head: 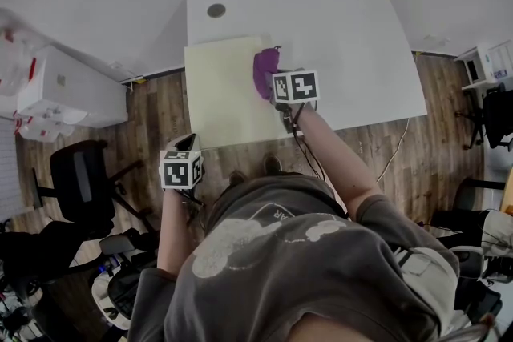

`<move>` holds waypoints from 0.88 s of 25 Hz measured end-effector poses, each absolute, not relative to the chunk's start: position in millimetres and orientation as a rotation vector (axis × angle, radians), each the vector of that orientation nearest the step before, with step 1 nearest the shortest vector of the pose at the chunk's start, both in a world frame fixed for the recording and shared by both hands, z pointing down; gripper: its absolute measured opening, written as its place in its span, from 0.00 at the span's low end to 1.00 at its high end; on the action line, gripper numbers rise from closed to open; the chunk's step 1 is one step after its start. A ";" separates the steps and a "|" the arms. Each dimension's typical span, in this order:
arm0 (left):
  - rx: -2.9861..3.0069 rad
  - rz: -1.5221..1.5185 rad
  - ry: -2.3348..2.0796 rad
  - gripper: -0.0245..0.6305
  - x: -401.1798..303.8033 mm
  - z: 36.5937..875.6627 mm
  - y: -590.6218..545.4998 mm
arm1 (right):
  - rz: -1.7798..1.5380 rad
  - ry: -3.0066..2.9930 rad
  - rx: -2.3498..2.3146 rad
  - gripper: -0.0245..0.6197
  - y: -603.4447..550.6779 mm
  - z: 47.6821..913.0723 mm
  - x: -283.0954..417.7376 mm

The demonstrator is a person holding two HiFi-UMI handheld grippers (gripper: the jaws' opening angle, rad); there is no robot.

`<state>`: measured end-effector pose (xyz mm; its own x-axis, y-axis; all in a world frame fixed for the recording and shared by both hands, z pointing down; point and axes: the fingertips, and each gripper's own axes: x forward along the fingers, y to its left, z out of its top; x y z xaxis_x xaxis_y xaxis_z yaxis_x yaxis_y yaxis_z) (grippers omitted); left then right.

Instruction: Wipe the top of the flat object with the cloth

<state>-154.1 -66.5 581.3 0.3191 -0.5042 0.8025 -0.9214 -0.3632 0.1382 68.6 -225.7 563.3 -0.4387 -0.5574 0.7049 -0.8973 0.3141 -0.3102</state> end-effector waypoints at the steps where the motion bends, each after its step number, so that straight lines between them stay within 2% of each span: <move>1: 1.992 0.901 -1.253 0.04 -153.7 581.4 -66.4 | 0.959 -2.115 1.281 0.15 -225.3 562.1 67.1; 8: 2.014 0.913 -1.235 0.04 -153.0 580.3 -64.0 | 0.941 -2.192 1.239 0.15 -217.0 537.2 33.2; 22: 2.061 0.900 -1.232 0.04 -152.6 580.1 -63.2 | 0.851 -2.323 0.911 0.15 -174.1 527.0 -103.1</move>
<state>-152.6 -63.2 580.1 0.3491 -0.5183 0.7808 -0.9014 -0.4134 0.1286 -103.1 -174.1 527.0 -0.6511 -0.4147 0.6357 -0.7272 0.5807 -0.3660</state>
